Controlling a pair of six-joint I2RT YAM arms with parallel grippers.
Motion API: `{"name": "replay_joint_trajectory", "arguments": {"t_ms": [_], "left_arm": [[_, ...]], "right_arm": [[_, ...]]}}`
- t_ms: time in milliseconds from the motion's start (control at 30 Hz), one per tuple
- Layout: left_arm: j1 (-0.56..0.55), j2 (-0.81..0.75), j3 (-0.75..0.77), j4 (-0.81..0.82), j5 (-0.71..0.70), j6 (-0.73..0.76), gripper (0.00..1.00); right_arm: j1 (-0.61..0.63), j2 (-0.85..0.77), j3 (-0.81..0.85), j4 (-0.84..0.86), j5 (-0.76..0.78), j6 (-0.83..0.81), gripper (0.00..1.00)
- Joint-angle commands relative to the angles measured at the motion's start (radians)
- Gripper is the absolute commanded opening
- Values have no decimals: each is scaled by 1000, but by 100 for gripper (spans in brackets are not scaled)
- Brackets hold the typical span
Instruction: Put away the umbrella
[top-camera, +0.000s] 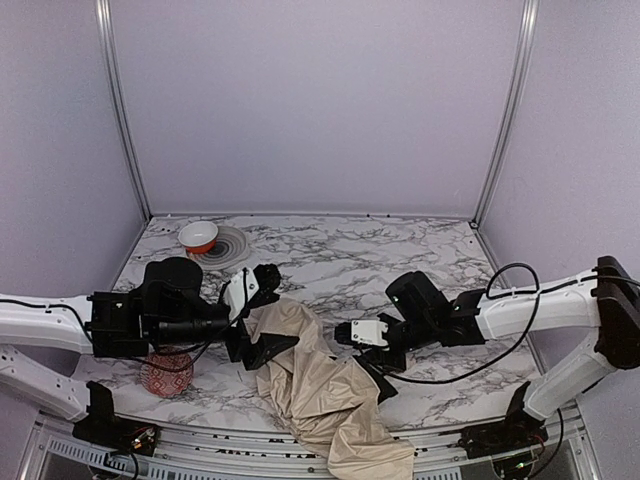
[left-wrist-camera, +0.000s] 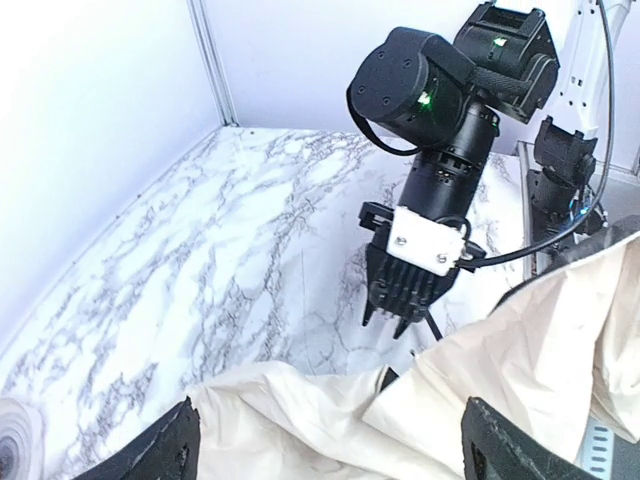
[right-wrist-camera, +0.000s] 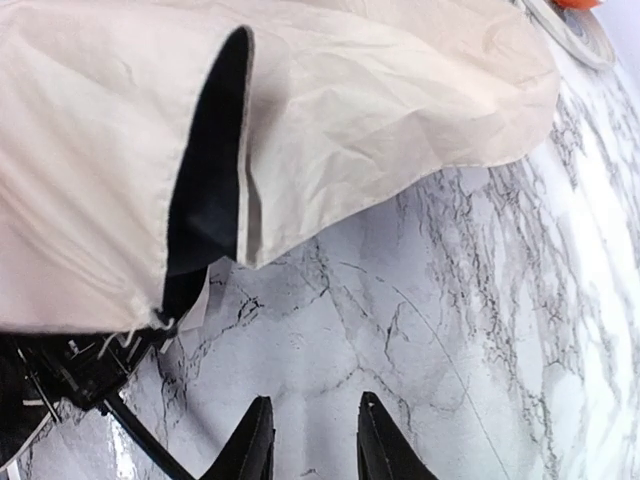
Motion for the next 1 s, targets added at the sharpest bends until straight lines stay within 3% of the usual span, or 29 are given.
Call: {"name": "replay_joint_trajectory", "arguments": {"t_ms": [0,167,300,433,567,633,800,967], "left_arm": [[-54,-36,-78,12,48,-133,91],[-205,47,-52,28,-57,-73,89],[-284,130,34,-21,-152,-38,88],[-332,193,51,-23,-182,-20,88],[-336,228,27,13,-220,-27,84],[-337,236,10,49,-255,-18,78],[-337,285,13,85,-344,11,51],[-318,332,10,129,-425,27,7]], "right_arm": [[-12,55,56,29,6,90,30],[-99,-3,105,-14,25,209,43],[-191,-76,222,-141,104,352,70],[-210,-90,456,-484,214,468,86],[-198,-29,707,-815,-13,617,89],[-159,-16,753,-893,-172,687,84],[34,-26,780,-942,-301,830,75],[105,-40,752,-926,-327,933,74]]}}
